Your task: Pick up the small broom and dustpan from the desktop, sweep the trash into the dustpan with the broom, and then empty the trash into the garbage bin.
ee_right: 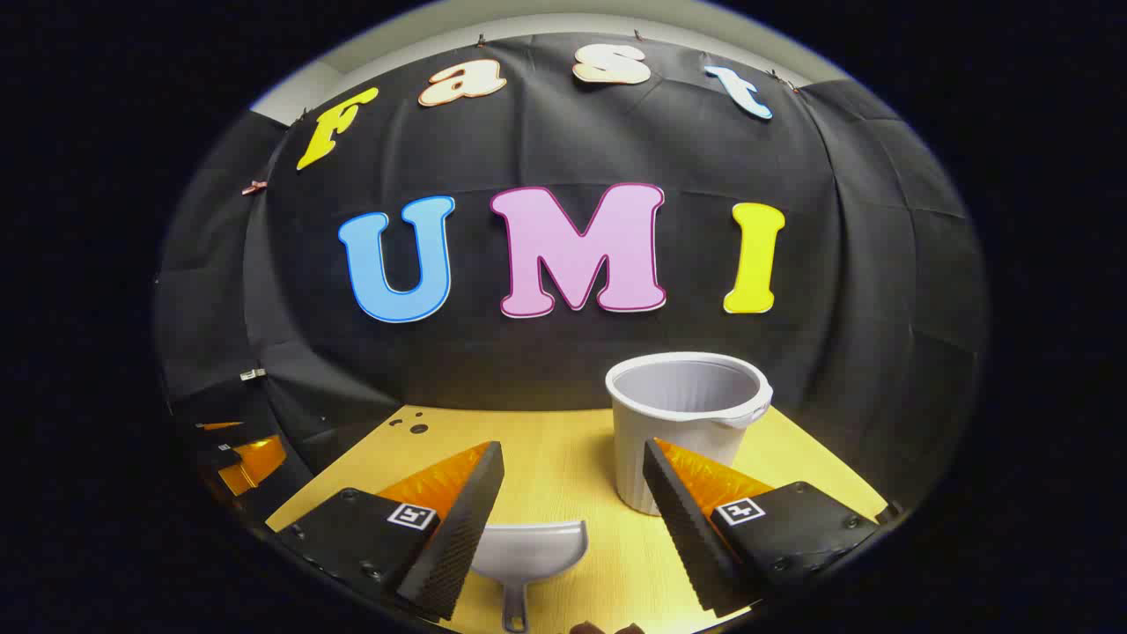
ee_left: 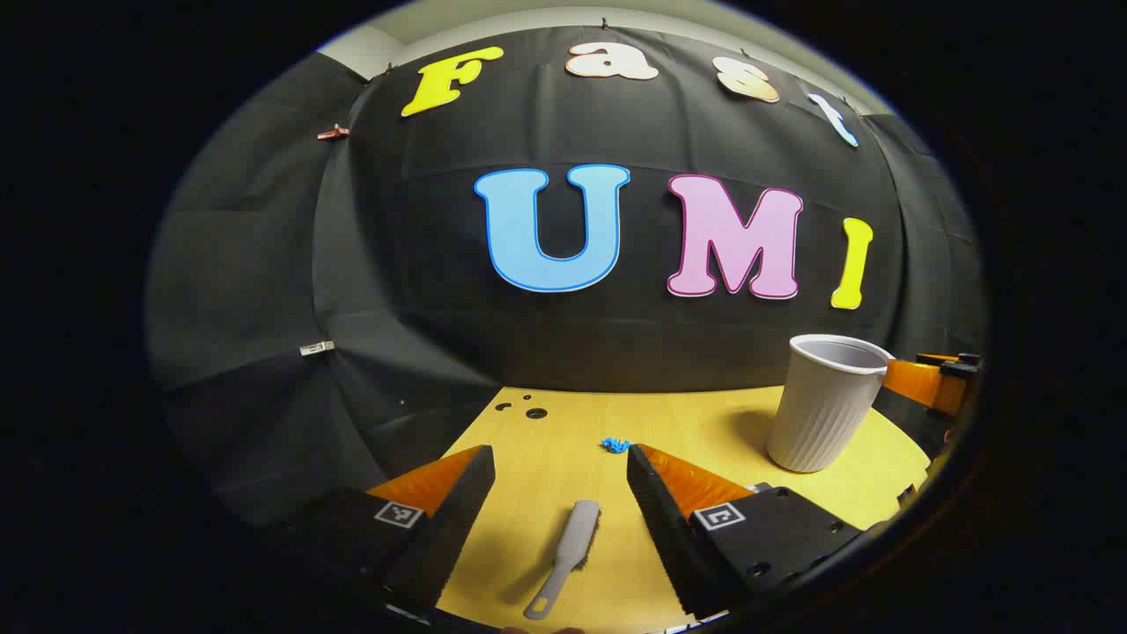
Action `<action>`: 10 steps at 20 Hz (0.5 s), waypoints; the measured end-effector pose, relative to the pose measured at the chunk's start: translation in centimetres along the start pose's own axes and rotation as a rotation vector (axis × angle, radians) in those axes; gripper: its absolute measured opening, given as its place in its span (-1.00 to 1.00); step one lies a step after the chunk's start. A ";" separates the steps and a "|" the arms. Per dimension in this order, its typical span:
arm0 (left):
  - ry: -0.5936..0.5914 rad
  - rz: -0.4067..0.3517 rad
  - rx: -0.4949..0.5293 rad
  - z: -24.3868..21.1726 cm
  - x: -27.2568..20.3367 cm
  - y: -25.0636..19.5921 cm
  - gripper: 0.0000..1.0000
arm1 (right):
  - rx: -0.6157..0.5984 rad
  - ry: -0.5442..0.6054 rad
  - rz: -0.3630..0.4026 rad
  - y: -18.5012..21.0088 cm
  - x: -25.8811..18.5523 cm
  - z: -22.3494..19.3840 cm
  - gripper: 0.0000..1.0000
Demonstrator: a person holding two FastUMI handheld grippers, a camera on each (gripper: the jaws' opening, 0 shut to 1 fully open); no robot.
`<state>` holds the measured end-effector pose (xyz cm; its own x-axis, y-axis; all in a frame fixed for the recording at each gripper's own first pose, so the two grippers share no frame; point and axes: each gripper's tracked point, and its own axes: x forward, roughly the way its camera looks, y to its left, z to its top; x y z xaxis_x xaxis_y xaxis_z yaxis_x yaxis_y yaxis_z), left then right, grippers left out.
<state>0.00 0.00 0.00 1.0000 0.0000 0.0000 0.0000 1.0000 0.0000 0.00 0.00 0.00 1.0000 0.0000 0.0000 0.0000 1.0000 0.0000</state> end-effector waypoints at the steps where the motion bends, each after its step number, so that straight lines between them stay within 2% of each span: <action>1: 0.021 0.000 0.006 -0.8 0.3 0.3 0.91 | 0.000 0.000 0.000 0.0 0.0 0.0 0.97; 5: 0.045 -0.005 -0.010 -1.7 1.3 1.2 0.90 | 0.000 0.000 0.000 0.0 0.0 0.0 0.97; 6: 0.051 -0.006 -0.018 -2.2 1.5 1.6 0.90 | -0.011 0.103 -0.006 -0.4 -1.7 -1.4 0.97; 7: 0.054 -0.006 -0.025 -2.3 1.8 2.2 0.90 | -0.107 0.118 -0.021 -1.7 -1.6 -1.3 0.97; 8: 0.054 -0.005 -0.027 -2.5 1.9 2.7 0.90 | -0.138 0.143 -0.020 -1.7 -1.6 -1.6 0.97; 10: 0.054 0.000 -0.025 -2.5 2.7 3.5 0.90 | -0.176 0.122 -0.016 0.0 -0.9 -2.7 0.97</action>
<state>2.72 3.46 -2.51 0.9985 -0.0003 -0.0539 -0.0010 0.9997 -0.0248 -0.85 -0.01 -2.68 0.9925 -0.0263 -0.1195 0.0049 0.9844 -0.1760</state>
